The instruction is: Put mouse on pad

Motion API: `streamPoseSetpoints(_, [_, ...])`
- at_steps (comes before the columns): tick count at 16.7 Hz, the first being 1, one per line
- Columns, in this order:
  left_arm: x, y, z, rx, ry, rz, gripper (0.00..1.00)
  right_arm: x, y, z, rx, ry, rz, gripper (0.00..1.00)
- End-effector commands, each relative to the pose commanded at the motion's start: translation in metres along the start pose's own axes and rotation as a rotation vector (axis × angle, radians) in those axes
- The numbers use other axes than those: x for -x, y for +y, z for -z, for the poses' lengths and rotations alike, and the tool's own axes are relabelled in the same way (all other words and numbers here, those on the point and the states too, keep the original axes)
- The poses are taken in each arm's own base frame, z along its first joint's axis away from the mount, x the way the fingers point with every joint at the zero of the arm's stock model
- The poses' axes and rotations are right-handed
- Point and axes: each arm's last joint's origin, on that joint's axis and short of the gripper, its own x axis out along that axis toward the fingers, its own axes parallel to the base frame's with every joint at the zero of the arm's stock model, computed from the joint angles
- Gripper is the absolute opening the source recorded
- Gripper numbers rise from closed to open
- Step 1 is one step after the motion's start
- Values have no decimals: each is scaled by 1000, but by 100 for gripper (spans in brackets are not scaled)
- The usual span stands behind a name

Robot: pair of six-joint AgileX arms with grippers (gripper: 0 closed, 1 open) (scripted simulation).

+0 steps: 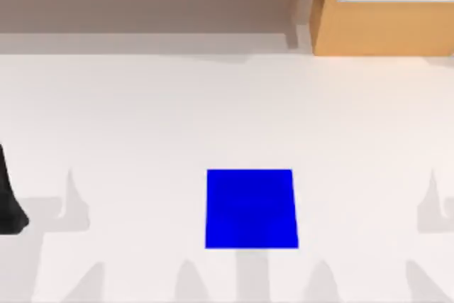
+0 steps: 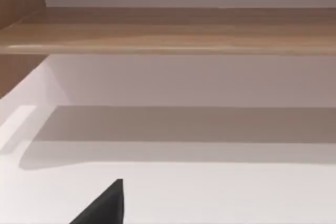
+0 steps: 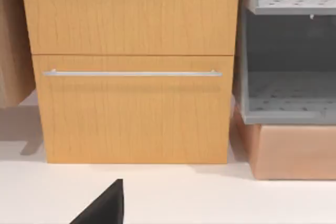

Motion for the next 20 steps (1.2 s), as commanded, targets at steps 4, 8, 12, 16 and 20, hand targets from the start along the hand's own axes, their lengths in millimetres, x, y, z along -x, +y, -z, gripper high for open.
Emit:
streamPoseSetpoints(4, [0,1,-5,-10,25,-11,100,0,0,0,0,0,0,100])
streamPoseSetpoints(8, [-6,6,-35,-61,180,-53,100,0,0,0,0,0,0,100])
streamPoseSetpoints(12, [-36,17,-69,-121,485,-83,100,0,0,0,0,0,0,100])
streamPoseSetpoints(16, [-91,38,-85,-155,857,-71,100,0,0,0,0,0,0,100])
streamPoseSetpoints(20, [-149,67,-81,-154,1179,-28,100,0,0,0,0,0,0,100])
